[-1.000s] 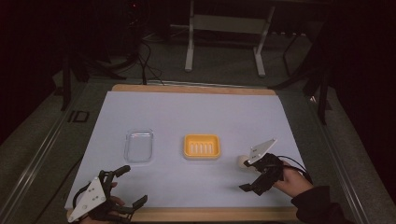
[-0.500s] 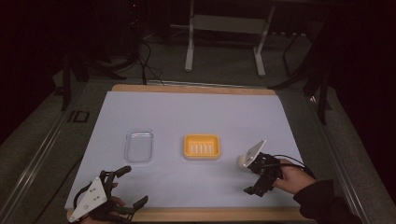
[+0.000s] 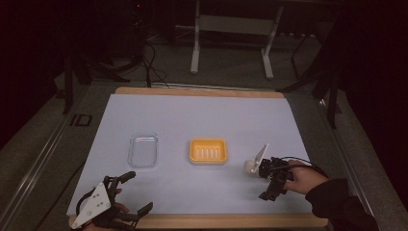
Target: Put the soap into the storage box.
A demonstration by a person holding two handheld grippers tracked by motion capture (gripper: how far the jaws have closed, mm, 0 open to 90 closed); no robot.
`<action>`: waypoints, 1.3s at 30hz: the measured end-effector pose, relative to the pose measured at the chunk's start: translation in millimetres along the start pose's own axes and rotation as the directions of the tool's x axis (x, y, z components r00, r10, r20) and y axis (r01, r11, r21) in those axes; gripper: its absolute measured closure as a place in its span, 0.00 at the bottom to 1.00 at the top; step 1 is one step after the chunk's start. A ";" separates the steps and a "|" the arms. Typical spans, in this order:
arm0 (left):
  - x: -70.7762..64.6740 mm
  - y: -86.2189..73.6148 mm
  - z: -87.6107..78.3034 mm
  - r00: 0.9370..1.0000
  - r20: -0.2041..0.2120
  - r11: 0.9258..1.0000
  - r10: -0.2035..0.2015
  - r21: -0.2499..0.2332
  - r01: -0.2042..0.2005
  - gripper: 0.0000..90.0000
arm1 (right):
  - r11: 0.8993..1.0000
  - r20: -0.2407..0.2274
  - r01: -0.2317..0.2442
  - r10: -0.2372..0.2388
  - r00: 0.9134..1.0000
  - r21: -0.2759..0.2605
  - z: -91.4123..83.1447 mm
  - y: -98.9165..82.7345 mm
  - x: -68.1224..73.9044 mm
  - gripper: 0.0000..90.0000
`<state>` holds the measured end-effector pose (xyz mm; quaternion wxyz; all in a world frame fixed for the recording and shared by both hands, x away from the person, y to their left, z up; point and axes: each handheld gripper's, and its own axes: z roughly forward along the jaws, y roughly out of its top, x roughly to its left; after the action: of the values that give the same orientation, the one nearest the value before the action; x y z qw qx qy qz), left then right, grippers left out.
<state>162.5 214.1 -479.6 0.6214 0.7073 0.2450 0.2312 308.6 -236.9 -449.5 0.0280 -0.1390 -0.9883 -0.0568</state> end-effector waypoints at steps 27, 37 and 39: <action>0.1 -0.1 0.9 1.000 0.015 1.000 -0.003 0.008 0.003 0.00 | 0.995 0.036 -0.016 0.019 0.999 -0.096 9.0 -10.9 -44.1 0.16; -0.1 -0.1 1.1 1.000 0.018 1.000 -0.004 0.010 0.004 0.00 | 0.991 0.055 0.053 -0.046 0.997 -0.126 14.3 -1.8 -50.2 0.21; 0.0 -0.1 1.0 1.000 0.019 1.000 -0.003 0.010 0.003 0.00 | 0.990 0.057 0.059 -0.052 0.997 -0.129 15.2 -0.8 -51.1 0.22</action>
<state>163.1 213.3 -479.9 0.6204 0.7122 0.2416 0.2224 356.8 -249.8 -468.2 -0.0091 -0.1144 -0.9863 -0.1182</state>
